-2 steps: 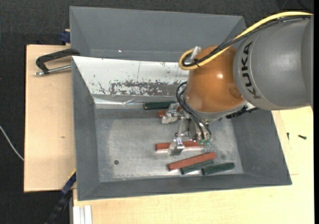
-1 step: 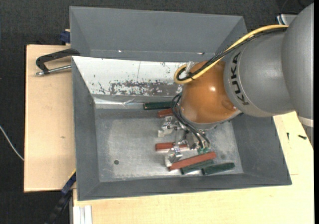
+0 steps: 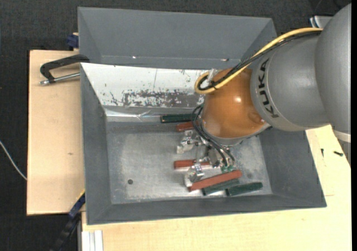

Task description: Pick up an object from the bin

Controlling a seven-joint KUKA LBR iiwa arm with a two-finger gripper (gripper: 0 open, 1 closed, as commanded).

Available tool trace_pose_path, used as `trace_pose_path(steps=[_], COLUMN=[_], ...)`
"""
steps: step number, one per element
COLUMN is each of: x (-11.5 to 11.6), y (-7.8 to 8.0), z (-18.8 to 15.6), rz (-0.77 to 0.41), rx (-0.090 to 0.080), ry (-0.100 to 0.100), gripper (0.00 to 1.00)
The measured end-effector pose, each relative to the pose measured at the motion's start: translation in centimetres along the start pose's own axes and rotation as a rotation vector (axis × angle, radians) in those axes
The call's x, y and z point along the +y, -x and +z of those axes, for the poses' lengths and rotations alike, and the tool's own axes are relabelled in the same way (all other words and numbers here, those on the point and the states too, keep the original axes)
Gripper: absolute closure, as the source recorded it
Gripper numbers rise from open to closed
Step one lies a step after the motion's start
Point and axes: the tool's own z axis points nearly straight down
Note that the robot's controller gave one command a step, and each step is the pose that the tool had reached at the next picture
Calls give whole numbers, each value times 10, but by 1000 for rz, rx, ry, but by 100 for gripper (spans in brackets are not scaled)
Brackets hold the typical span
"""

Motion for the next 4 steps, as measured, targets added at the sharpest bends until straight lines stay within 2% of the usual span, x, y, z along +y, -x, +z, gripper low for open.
trace_pose_path(steps=[1,2,3,4], x=[15,-1,6,6], y=[36,12,19,19], z=[-19,-72,-143,-143], rz=[-190,-210,-124,-124], rx=[-7,-2,-10,-11], ry=[-4,-3,-3,-3], gripper=[100,100,100,0])
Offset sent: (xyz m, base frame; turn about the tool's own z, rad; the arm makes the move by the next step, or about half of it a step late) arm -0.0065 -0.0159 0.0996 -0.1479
